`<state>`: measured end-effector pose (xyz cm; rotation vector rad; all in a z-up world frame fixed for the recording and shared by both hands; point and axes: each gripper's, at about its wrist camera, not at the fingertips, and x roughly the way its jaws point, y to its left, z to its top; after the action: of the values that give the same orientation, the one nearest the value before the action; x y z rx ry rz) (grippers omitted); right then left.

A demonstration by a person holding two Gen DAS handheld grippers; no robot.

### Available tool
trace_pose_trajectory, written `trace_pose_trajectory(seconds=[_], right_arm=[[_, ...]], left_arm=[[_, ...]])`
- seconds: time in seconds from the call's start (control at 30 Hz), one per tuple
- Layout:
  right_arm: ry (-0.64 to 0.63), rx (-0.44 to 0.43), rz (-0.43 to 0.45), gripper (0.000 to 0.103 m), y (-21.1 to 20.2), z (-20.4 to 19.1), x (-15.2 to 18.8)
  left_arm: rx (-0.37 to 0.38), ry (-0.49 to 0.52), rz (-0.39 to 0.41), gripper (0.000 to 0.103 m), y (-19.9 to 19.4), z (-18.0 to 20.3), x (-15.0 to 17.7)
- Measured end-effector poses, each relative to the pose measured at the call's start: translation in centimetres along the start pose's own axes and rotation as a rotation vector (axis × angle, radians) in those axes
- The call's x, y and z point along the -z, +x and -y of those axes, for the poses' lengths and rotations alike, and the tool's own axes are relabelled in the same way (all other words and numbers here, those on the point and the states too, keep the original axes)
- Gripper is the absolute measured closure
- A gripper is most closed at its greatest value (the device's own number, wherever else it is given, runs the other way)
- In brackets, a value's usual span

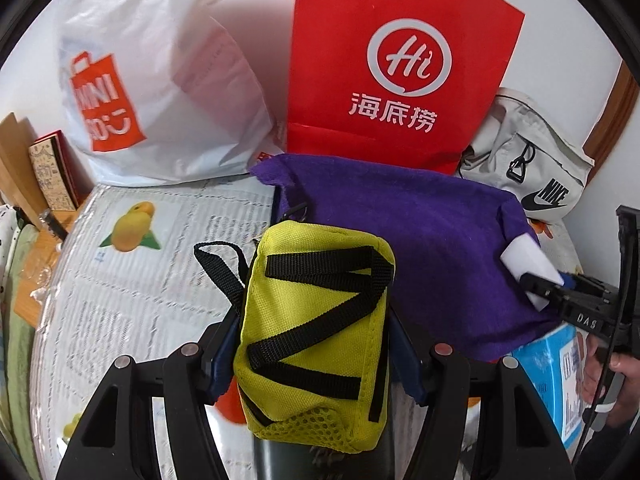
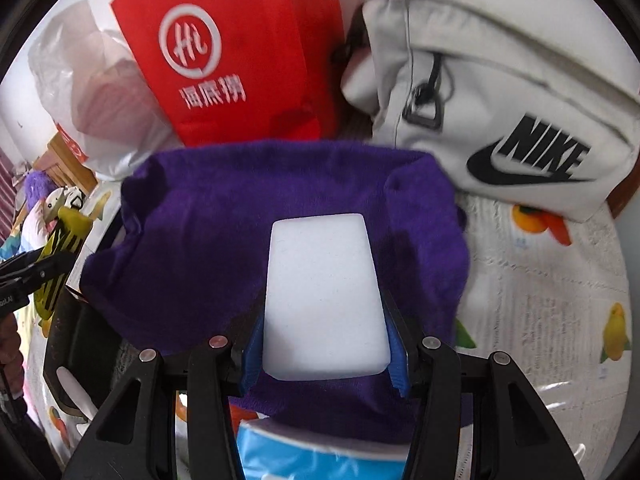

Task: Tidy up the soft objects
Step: 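Carry the pouch and the white block toward the purple towel with both grippers, then lower the white block onto the purple towel and open the right gripper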

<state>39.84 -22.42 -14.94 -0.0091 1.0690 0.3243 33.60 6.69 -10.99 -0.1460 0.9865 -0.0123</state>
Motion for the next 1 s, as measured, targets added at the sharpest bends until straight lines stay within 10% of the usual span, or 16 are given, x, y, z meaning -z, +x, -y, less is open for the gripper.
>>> trace_pose_trajectory(seconds=[0.6, 1.0], right_arm=[[-0.066, 0.006, 0.068, 0.007, -2.0, -0.4, 0.5], [-0.04, -0.025, 0.173, 0.007, -5.8, 0.0, 1.2]], left_arm=[[-0.003, 0.038, -0.042, 0.038, 4.6, 2.5, -3.3], [0.0, 0.037, -0.068, 0.038, 7.2, 3.3, -5.0]])
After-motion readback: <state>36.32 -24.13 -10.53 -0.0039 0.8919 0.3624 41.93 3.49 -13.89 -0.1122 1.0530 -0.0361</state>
